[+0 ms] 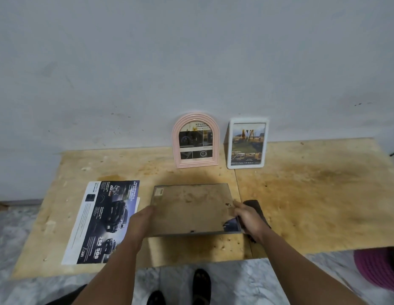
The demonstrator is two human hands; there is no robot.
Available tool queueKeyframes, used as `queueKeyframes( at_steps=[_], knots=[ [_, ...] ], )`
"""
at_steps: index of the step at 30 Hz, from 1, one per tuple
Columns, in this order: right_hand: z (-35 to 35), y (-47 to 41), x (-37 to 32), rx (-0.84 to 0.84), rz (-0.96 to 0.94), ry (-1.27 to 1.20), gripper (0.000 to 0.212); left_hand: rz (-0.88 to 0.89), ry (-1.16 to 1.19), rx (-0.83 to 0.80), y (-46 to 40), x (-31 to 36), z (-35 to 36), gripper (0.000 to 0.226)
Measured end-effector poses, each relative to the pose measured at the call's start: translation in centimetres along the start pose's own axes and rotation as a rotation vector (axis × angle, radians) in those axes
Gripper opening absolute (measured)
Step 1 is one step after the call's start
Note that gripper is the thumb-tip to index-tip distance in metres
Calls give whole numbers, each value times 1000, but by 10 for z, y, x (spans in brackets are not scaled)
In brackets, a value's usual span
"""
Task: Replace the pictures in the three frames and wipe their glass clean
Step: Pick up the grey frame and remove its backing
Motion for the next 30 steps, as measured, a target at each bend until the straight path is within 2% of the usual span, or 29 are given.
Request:
queueKeyframes(
  at_steps=[1, 3, 8, 9, 11, 13, 15, 16, 18, 20, 23, 26, 28, 30],
  knots=[
    [3, 1, 0, 6, -23, 25, 37, 36, -74, 21, 0, 2, 1, 43],
    [10, 0, 2, 10, -44, 73, 36, 99, -183, 29, -4, 2, 6, 38],
    [23, -3, 7, 9, -104, 239, 27, 184, -450, 43, -13, 0, 11, 53],
    [24, -2, 8, 15, -112, 283, 28, 193, -495, 42, -15, -3, 9, 57],
    [27, -4, 14, -10, -104, 354, 45, 214, -567, 43, -18, -9, 7, 57],
    [24, -8, 18, 39, -73, 422, 63, 253, -638, 50, -22, -12, 7, 45],
    [25, -6, 19, 91, -75, 498, 62, 283, -718, 54, -31, -19, 6, 36],
    [25, -6, 20, 121, -83, 518, 56, 302, -771, 53, -36, -22, 5, 43],
    [25, 1, 22, 209, -74, 482, 38, 315, -857, 62, -42, -26, 5, 62],
    [24, 7, 26, 279, -40, 414, 14, 307, -901, 85, -40, -27, 4, 65],
    [20, 12, 36, 363, 7, 358, 32, 293, -982, 102, -44, -33, 2, 65],
    [22, 12, 45, 371, 84, 306, 35, 313, -1051, 106, -46, -37, 1, 69],
    [25, 11, 49, 382, 141, 200, 39, 318, -1070, 113, -46, -36, 0, 63],
    [25, 5, 54, 399, 184, 114, 31, 324, -1103, 132, -50, -33, -1, 55]
  ],
)
Point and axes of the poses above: each hand's wrist, its own y-axis away from the middle knuckle, its own z-axis out of the palm, x = y × z, the point moved 6 cm from there along -y, towards the middle knuckle, and after that the axes turned 8 degrees about -z, right-handed, at the moved point
